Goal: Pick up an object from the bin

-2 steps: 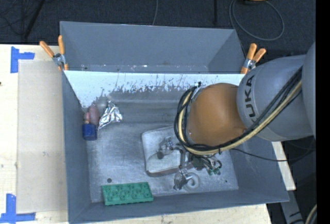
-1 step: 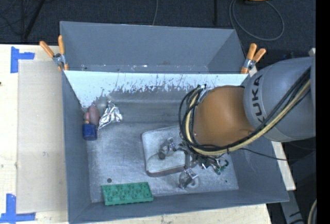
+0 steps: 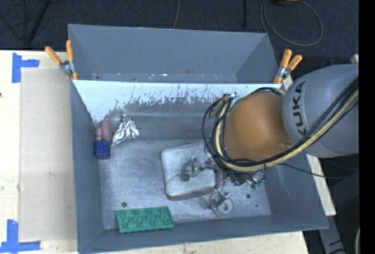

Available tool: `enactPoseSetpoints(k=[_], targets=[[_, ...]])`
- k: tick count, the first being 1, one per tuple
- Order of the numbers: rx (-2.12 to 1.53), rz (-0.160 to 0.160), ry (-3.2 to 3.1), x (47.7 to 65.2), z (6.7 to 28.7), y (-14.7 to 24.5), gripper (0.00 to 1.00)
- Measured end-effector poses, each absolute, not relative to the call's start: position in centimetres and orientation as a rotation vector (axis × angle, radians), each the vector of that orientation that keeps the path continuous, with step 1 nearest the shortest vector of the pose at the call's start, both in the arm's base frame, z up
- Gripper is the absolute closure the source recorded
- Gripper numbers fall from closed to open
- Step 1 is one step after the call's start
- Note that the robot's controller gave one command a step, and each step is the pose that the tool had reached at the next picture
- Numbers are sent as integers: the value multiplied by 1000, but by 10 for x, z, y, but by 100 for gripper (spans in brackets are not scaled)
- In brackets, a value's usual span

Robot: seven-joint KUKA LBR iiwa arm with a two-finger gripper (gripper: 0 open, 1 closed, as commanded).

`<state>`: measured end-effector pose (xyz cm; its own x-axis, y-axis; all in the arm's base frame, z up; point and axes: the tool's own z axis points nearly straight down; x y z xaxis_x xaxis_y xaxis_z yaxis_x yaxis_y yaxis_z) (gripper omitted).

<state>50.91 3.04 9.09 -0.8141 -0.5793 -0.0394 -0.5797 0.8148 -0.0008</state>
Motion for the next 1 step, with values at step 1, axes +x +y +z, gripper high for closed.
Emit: enactPoseSetpoints(k=[1], targets=[[-1008, 14, 2934, 514, 90, 24, 0]])
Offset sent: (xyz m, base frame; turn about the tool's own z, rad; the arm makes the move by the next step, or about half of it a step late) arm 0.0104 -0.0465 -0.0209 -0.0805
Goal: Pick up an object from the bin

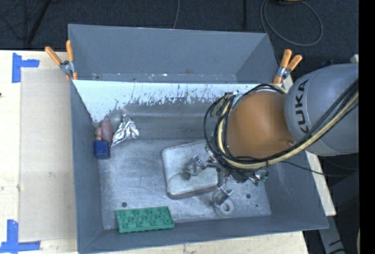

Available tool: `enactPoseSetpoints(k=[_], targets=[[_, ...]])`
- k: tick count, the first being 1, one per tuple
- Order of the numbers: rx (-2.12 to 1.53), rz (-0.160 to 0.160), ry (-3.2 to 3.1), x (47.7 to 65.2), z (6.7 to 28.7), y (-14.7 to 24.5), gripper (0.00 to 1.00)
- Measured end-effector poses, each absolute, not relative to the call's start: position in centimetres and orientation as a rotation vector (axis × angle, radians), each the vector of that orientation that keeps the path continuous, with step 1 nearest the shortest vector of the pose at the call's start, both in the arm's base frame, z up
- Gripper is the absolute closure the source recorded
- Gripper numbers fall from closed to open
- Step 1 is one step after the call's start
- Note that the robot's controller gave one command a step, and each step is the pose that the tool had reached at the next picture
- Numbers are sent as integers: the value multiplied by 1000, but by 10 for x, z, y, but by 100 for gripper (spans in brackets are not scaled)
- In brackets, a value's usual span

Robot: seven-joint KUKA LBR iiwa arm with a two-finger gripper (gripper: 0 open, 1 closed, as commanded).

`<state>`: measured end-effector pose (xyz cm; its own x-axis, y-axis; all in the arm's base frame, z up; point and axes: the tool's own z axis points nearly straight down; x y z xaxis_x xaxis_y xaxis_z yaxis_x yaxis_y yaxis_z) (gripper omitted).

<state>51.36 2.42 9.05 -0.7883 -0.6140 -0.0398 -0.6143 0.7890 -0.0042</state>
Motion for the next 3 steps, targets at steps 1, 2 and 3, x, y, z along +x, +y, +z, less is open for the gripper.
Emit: enactPoseSetpoints(k=[1, 2, 3], targets=[[-1368, 9, 2824, 549, 101, 9, 0], [-1405, 17, 2798, 556, 94, 6, 0], [-1393, 23, 2792, 558, 95, 9, 100]])
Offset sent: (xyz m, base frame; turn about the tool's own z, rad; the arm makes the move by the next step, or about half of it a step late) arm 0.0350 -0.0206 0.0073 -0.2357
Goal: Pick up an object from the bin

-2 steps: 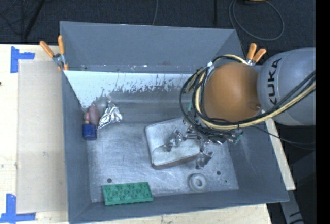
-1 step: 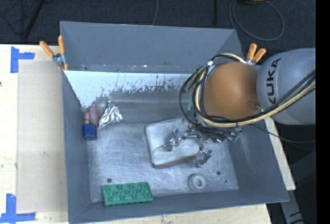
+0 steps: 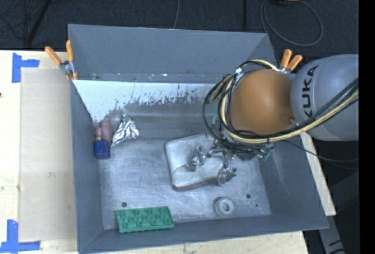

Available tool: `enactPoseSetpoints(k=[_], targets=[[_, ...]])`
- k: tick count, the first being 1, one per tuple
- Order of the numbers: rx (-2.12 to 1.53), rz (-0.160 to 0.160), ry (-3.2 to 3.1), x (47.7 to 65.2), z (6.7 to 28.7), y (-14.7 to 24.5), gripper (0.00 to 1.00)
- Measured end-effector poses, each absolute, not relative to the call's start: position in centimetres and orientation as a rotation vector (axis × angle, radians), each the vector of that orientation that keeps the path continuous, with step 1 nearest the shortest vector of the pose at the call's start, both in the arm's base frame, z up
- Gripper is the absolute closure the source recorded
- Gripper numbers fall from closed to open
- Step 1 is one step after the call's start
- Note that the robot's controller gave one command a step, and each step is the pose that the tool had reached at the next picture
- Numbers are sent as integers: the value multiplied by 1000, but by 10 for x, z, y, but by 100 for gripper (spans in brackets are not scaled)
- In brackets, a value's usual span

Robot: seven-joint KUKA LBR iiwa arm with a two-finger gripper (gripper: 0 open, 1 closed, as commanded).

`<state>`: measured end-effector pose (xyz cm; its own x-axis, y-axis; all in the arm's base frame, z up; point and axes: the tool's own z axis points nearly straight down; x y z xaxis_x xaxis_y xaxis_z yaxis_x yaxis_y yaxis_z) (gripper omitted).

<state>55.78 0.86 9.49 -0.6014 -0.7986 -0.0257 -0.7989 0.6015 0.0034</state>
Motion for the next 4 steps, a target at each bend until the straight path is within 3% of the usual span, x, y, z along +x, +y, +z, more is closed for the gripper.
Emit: enactPoseSetpoints(k=[1, 2, 3, 4], targets=[[-1310, -2, 2848, 550, 176, 7, 100], [-1224, 5, 2897, 537, 138, 13, 100], [-936, 3, 3000, 591, 116, -3, 100], [-501, 6, 3103, 554, 134, 47, 100]])
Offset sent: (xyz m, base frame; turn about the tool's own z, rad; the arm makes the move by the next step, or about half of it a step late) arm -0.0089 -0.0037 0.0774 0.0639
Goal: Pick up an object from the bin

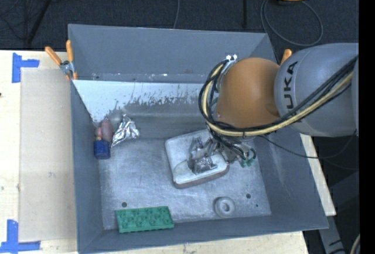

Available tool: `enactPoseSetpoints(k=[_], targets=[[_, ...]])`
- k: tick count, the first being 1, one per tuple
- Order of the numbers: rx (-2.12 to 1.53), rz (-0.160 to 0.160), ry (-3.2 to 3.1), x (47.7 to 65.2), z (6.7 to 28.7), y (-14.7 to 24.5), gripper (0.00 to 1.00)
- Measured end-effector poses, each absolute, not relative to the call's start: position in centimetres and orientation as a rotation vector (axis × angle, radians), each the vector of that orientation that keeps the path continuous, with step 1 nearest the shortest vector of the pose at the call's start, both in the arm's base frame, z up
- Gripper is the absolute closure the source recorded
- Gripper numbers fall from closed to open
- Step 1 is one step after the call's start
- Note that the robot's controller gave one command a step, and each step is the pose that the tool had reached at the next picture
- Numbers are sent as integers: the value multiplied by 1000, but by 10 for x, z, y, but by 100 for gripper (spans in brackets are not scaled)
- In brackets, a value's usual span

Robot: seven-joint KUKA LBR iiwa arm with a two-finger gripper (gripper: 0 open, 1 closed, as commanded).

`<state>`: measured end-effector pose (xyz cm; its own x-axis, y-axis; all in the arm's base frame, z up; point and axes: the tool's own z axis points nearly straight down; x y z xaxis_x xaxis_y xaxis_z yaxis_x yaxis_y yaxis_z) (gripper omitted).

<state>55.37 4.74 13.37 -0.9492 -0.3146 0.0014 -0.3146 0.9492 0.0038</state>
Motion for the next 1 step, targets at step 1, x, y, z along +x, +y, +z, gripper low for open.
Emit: enactPoseSetpoints(k=[1], targets=[[497, -1, -3100, 554, 133, 45, 0]])
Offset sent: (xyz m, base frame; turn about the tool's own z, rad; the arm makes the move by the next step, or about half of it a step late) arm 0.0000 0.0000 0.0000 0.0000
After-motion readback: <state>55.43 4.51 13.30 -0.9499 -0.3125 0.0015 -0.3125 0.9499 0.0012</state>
